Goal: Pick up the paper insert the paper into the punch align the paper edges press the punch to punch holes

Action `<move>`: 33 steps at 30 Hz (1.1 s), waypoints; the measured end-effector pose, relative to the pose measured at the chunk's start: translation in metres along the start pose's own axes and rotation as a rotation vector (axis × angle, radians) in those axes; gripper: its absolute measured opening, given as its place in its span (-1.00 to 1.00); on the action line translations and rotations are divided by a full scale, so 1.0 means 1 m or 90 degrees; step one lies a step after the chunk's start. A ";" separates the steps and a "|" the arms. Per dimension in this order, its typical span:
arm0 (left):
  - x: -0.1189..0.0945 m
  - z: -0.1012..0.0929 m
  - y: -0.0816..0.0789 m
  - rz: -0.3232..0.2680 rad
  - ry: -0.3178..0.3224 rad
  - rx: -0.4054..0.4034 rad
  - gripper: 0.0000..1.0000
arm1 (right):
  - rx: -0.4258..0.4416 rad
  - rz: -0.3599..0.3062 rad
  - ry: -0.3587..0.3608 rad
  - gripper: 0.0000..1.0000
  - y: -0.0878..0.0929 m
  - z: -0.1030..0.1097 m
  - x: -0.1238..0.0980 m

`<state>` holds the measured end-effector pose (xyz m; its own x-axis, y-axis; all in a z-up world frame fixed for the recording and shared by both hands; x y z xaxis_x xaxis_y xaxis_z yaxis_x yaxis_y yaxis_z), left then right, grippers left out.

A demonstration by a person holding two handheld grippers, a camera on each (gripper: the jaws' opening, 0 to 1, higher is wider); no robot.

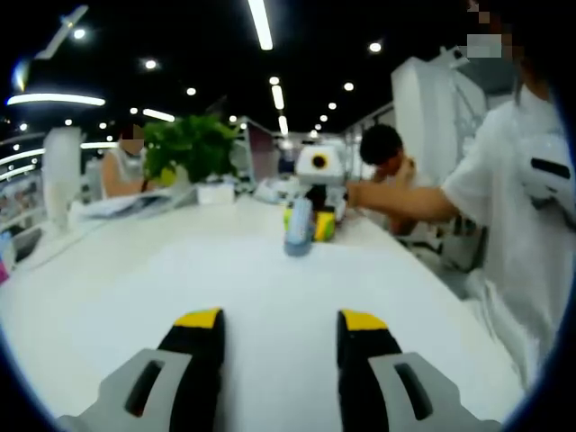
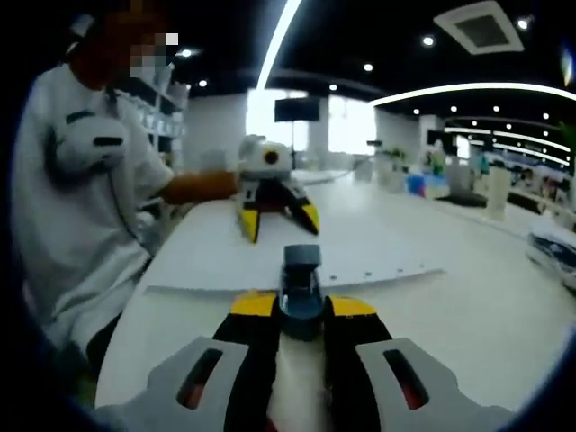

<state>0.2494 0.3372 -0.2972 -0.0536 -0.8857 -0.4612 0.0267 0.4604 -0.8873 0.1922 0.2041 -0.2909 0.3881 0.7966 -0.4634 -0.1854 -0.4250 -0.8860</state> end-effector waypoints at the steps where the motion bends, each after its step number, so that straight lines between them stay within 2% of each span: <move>1: 0.000 0.000 0.000 0.000 0.000 0.000 0.02 | -0.001 0.000 -0.002 -0.55 0.000 0.001 0.000; 24: 0.000 0.001 -0.001 -0.001 -0.001 0.000 0.02 | -0.031 0.011 -0.036 -0.55 -0.003 0.002 0.003; 29: 0.000 0.001 -0.002 -0.004 0.000 0.001 0.02 | -0.012 0.016 -0.025 -0.50 -0.001 0.001 0.003; 31: 0.000 0.001 -0.003 -0.009 0.002 0.004 0.02 | -0.011 0.023 -0.002 -0.44 0.000 -0.003 0.002; 33: 0.001 0.001 -0.003 -0.011 0.003 0.004 0.02 | -0.009 0.024 0.002 -0.43 -0.001 -0.003 0.000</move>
<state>0.2502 0.3352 -0.2948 -0.0583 -0.8934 -0.4455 0.0314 0.4444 -0.8953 0.1950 0.2040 -0.2897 0.3838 0.7789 -0.4960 -0.1870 -0.4605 -0.8677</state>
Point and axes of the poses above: the point that each gripper's makers call its tool centre point, and the gripper's own axes: x roughly forward along the fingers, z roughly to its left, y roughly out of its underside, the point moved 2 cm from there along -x, roughly backward along the fingers, and after that the axes turned 11 degrees about z, right-handed, at the moved point
